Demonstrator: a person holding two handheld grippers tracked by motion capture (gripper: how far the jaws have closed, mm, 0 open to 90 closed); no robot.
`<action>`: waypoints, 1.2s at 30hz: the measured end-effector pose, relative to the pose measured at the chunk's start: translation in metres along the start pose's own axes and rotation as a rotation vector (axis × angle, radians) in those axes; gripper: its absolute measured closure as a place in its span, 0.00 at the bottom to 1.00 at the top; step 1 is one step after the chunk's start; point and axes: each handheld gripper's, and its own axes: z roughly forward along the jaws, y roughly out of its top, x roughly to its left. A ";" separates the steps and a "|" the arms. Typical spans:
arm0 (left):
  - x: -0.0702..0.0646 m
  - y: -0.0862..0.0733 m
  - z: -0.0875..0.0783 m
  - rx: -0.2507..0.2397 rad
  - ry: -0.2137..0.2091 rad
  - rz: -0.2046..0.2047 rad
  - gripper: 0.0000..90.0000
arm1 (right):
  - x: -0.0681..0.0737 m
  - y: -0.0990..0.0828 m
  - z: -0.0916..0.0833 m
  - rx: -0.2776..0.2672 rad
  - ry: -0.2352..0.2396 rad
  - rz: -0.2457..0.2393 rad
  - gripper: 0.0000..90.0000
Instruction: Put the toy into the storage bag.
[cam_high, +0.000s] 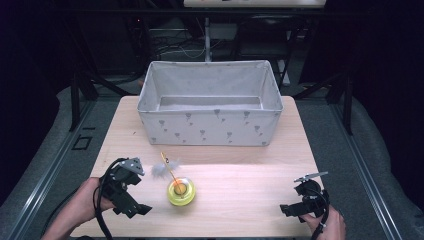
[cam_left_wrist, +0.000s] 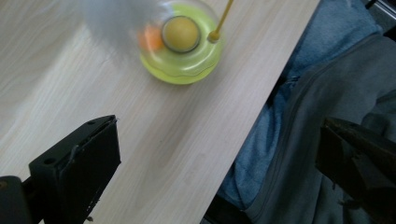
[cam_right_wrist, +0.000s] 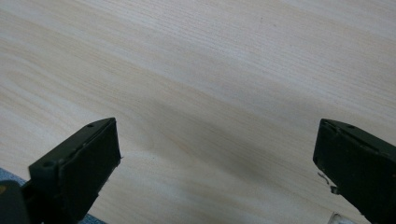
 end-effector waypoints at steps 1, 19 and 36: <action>-0.001 0.003 0.000 0.001 -0.002 0.008 0.00 | 0.000 0.000 0.000 -0.002 -0.001 0.001 0.00; -0.003 0.041 -0.002 0.009 -0.065 0.082 0.00 | 0.000 0.000 -0.002 -0.017 0.006 0.005 0.00; -0.002 0.064 -0.003 -0.007 -0.053 0.092 0.16 | 0.000 0.000 -0.002 -0.017 0.014 0.001 0.00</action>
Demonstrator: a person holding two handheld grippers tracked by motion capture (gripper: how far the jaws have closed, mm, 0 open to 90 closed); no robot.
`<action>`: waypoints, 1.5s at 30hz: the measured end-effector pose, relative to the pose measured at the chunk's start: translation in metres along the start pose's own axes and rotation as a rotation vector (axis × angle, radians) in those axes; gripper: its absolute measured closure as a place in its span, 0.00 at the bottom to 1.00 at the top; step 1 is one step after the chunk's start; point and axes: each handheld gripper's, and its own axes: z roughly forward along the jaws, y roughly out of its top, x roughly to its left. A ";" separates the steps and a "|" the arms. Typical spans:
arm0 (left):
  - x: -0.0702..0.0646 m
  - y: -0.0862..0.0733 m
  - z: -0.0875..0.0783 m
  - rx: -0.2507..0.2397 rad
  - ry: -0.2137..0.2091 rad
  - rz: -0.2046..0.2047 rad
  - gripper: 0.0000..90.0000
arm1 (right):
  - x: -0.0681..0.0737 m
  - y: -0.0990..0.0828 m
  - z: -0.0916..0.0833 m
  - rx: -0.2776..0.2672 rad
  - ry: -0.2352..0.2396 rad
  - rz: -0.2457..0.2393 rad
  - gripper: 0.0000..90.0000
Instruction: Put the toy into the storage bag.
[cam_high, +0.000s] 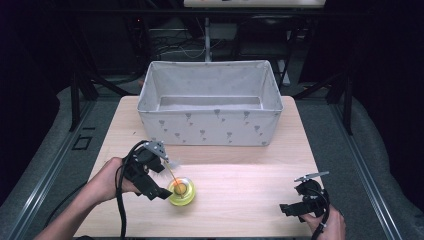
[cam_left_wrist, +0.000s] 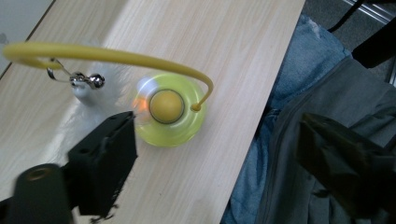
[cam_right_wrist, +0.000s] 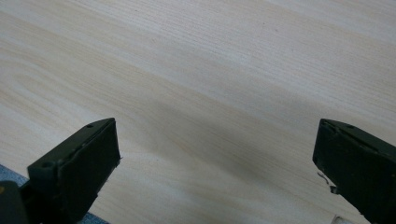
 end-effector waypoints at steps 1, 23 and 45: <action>0.000 0.001 0.001 0.000 -0.001 -0.002 0.16 | 0.000 0.000 0.000 0.000 0.001 0.000 0.00; 0.005 0.016 0.010 -0.030 0.028 0.005 0.78 | 0.000 0.000 0.000 0.007 0.000 0.006 0.01; 0.005 0.024 -0.005 -0.009 0.066 0.068 0.98 | -0.001 0.000 0.000 0.014 0.005 0.004 0.01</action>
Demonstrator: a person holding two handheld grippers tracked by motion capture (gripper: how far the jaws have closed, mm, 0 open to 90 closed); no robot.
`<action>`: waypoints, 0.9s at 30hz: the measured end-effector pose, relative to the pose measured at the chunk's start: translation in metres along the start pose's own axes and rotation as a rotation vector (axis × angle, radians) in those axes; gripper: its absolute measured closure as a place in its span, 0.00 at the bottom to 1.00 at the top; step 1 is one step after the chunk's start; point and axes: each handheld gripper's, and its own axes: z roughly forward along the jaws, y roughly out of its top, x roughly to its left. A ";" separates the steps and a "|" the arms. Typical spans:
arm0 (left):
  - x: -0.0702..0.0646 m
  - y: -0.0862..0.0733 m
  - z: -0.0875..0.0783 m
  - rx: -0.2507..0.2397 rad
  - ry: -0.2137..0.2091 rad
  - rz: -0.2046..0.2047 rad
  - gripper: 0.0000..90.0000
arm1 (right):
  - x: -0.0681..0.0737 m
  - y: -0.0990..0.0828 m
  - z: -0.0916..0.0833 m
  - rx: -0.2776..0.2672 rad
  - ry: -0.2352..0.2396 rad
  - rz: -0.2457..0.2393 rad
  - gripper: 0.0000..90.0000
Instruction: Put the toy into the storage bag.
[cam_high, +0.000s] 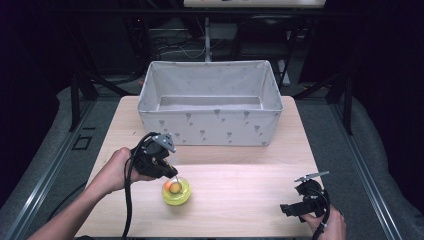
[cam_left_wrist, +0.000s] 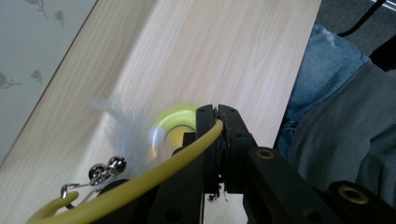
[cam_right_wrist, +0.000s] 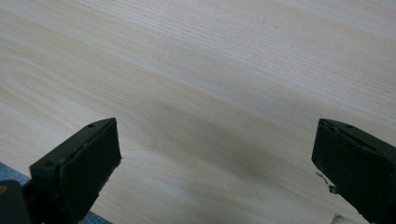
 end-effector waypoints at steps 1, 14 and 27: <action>0.000 0.000 0.000 0.000 0.000 0.000 0.98 | 0.000 0.000 0.000 0.000 0.000 0.000 0.01; 0.024 0.008 -0.008 0.030 0.053 -0.004 0.98 | 0.001 0.000 0.001 -0.003 0.011 -0.008 0.00; 0.050 0.016 -0.006 0.108 0.063 -0.030 0.98 | 0.002 0.000 0.000 -0.008 0.010 -0.014 0.00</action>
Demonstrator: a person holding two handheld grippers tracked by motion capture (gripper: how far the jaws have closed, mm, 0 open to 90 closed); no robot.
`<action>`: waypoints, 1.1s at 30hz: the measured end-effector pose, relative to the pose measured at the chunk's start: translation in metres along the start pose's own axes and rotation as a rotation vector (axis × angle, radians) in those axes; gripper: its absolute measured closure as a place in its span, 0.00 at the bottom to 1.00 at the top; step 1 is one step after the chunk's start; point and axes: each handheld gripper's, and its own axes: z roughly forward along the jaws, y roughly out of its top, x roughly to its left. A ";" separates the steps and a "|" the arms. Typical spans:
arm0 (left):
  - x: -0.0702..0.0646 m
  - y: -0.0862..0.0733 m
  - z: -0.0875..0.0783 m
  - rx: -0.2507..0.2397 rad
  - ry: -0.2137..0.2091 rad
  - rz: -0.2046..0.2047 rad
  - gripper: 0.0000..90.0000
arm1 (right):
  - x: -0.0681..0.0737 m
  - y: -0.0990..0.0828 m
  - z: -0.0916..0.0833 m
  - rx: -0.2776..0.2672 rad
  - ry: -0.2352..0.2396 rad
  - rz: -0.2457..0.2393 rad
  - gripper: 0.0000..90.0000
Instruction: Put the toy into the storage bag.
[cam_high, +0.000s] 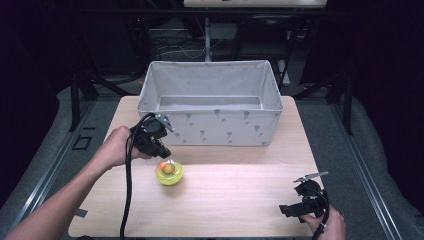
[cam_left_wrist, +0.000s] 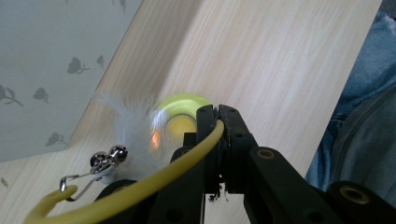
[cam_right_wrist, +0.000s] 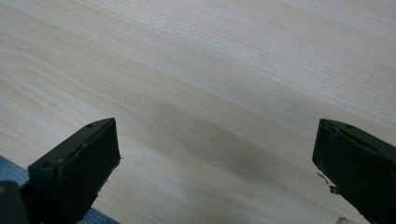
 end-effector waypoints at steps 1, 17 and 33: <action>0.001 0.001 0.000 0.005 0.004 0.001 0.98 | 0.000 0.000 0.000 0.001 0.001 0.001 0.00; 0.017 0.016 -0.012 0.042 0.027 0.010 0.98 | 0.000 -0.001 0.000 0.016 0.004 0.000 0.00; 0.025 0.031 -0.052 -0.007 0.054 0.011 0.98 | 0.000 -0.001 -0.001 0.028 0.003 -0.007 0.00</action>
